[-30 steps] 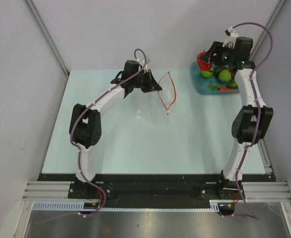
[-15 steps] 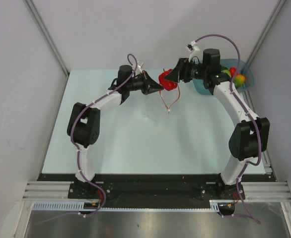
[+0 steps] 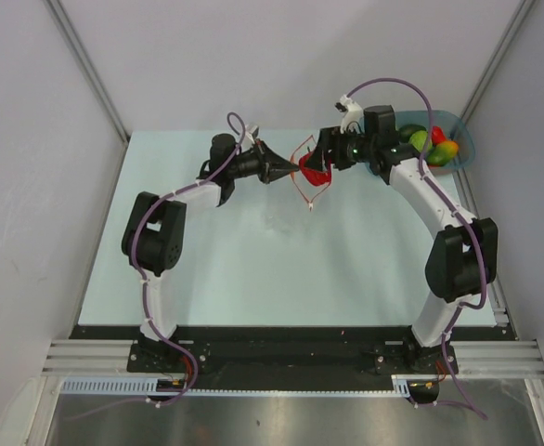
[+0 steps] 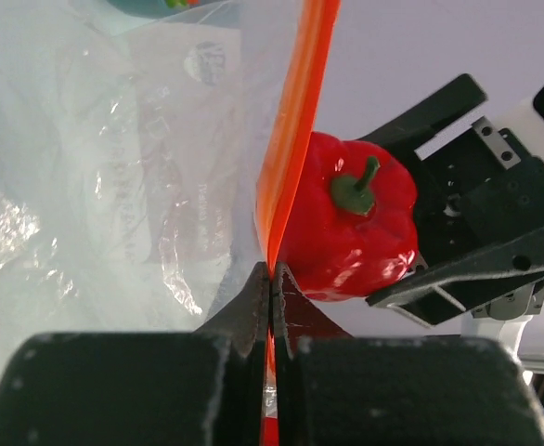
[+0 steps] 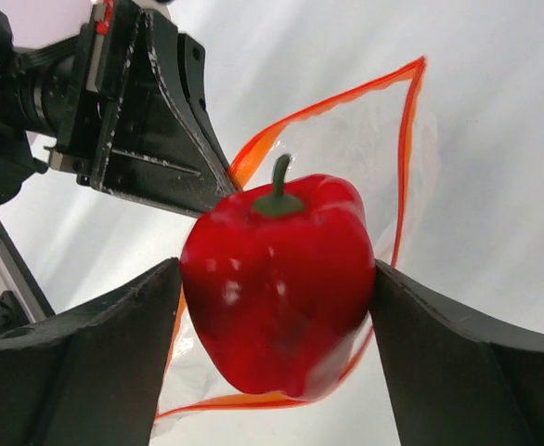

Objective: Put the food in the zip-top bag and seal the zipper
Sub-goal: Place the fake vegetable in the zipper food storage bag, then adjust the zipper food storage bag at the center of the board, then pick up the fake fruit from the bin, then place the fake fruit in the zipper food storage bag, then pick up the fake fruit from the bin.

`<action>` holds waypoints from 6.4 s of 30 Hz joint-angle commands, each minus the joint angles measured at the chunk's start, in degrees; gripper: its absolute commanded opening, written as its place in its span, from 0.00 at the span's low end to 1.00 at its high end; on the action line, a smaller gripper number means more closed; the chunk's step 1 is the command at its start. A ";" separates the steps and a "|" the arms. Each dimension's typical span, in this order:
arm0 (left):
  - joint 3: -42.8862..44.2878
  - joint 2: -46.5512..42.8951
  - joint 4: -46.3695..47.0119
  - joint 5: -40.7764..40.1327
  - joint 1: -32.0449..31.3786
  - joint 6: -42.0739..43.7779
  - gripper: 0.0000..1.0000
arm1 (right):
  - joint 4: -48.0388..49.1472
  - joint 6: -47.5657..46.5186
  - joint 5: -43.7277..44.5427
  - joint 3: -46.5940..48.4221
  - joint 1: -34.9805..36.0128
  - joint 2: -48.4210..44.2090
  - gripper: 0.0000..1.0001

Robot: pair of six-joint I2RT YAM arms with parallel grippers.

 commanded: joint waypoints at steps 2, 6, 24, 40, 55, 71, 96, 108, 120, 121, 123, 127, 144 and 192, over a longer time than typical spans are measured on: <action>-0.10 -4.40 8.65 1.46 -0.38 -3.67 0.00 | -4.20 -0.15 -0.34 2.62 1.33 -1.38 0.95; -0.98 -4.66 9.88 1.11 -0.20 -4.45 0.00 | -4.73 3.36 -3.84 2.54 -0.16 -4.11 0.98; -2.47 -5.02 13.92 1.11 0.24 -7.36 0.00 | -0.69 14.79 -11.58 -8.54 -10.36 0.01 0.70; 21.76 -9.94 -55.40 -19.90 1.65 45.48 0.00 | -1.28 10.85 -9.66 -0.29 -13.00 -4.20 0.00; 30.22 -5.11 -63.86 -27.19 -1.35 49.69 0.00 | 0.54 5.75 -3.87 7.36 -13.08 3.71 0.81; 32.51 -2.38 -63.16 -24.82 -1.87 47.93 0.03 | 19.44 -13.14 8.00 21.68 -20.56 25.92 1.00; 33.83 0.61 -62.72 -22.27 -2.14 47.57 0.03 | 22.87 -33.81 23.56 41.64 -18.97 51.61 1.00; 33.39 -0.01 -62.72 -23.06 -2.31 48.19 0.02 | 26.22 -29.07 20.23 30.41 -19.76 35.30 0.32; 32.60 -1.50 -62.37 -24.03 -3.28 48.36 0.02 | 14.17 -15.54 -4.90 13.21 -15.30 3.82 0.32; 32.51 -1.59 -62.37 -23.94 -3.45 48.36 0.02 | 14.26 -14.48 -6.13 11.43 -14.41 1.88 0.33; 32.51 -1.76 -62.28 -23.85 -3.81 48.36 0.02 | 14.00 -14.39 -10.26 7.83 -11.52 -3.39 0.32; 32.60 -2.64 -62.10 -23.24 -4.33 48.28 0.02 | 8.29 -14.38 -13.96 5.09 -6.41 -5.61 0.32; 32.16 -3.52 -61.75 -22.18 -4.42 47.84 0.02 | 0.19 -22.21 -8.52 5.09 -0.16 1.51 0.83; 34.09 -0.54 -62.63 -20.69 -4.16 47.66 0.04 | 12.50 -35.91 22.95 37.51 -28.29 43.07 0.98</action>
